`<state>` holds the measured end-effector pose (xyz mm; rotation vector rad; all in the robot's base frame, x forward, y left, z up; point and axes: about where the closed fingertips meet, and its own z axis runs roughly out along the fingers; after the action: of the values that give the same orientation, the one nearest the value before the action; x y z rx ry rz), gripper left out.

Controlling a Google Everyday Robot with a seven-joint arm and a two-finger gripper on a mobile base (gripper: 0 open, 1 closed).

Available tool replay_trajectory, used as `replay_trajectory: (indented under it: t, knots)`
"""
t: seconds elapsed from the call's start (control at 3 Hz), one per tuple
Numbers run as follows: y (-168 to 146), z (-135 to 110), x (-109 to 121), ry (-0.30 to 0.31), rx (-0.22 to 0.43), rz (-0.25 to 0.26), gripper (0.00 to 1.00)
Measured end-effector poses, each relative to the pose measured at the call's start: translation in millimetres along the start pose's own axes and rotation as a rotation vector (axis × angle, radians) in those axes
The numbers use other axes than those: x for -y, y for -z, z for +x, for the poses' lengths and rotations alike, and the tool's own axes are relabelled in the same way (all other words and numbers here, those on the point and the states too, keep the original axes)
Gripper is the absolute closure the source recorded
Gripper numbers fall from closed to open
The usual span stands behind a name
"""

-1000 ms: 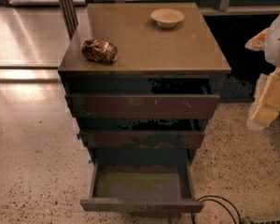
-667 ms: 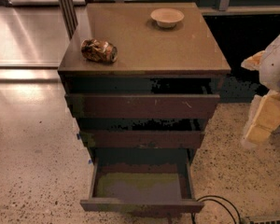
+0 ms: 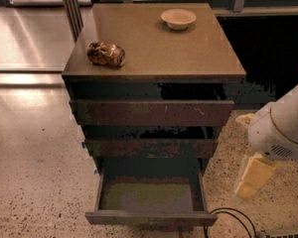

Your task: Close bottom drawer

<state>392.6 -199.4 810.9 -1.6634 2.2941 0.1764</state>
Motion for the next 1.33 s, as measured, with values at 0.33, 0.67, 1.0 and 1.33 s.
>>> replay_trajectory:
  t: [0.33,0.67,1.0,1.33]
  knots:
    - [-55.1,0.2,-21.4,0.009,0.037,-0.033,0.0]
    - [-105.3,-7.3,-37.4,0.017,0.088,-0.059,0.0]
    - [-104.8,-8.1,-35.0,0.017,0.089,-0.044,0.0]
    - [-104.8,-8.1,-35.0,0.017,0.089,-0.044,0.19]
